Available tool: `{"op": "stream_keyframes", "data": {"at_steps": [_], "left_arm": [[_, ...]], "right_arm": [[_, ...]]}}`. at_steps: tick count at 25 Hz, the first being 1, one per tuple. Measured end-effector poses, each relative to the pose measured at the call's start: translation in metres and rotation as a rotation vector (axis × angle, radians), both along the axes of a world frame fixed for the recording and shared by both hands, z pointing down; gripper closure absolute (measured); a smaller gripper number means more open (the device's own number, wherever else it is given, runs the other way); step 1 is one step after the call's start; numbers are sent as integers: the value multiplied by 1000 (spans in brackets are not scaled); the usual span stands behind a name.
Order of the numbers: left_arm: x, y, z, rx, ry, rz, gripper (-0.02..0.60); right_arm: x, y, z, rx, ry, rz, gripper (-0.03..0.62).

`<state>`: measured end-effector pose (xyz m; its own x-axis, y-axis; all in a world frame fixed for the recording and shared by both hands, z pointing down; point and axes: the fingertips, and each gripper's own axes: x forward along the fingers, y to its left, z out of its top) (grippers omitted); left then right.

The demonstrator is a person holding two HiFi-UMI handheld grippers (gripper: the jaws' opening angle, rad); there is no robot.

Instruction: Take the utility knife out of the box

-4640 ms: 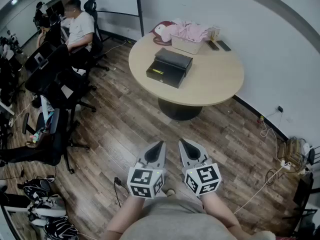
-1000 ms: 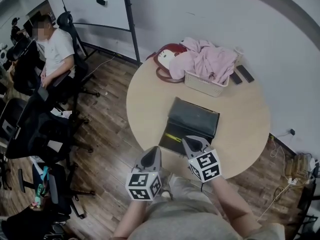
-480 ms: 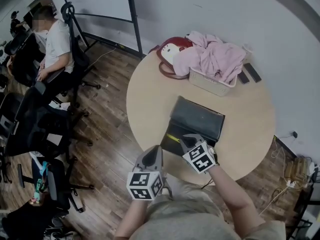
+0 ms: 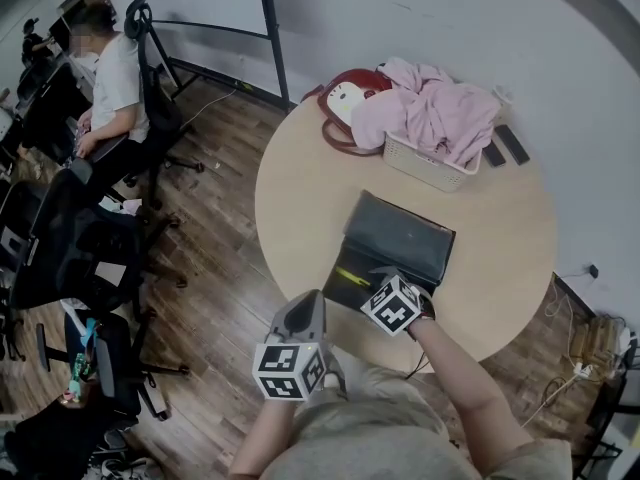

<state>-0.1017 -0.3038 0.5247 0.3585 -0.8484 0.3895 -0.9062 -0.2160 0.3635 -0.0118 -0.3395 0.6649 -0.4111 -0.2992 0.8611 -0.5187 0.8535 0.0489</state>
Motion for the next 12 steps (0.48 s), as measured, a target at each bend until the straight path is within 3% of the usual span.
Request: {"op": "stream_keyframes", "data": {"at_steps": [8, 12], "left_arm": [[-4, -4, 1, 2, -4, -13, 578], [-4, -2, -2, 5, -7, -14, 578]], "right_arm": [[-2, -2, 11, 22, 35, -39, 502], [-1, -5, 10, 41, 49, -39, 537]]}}
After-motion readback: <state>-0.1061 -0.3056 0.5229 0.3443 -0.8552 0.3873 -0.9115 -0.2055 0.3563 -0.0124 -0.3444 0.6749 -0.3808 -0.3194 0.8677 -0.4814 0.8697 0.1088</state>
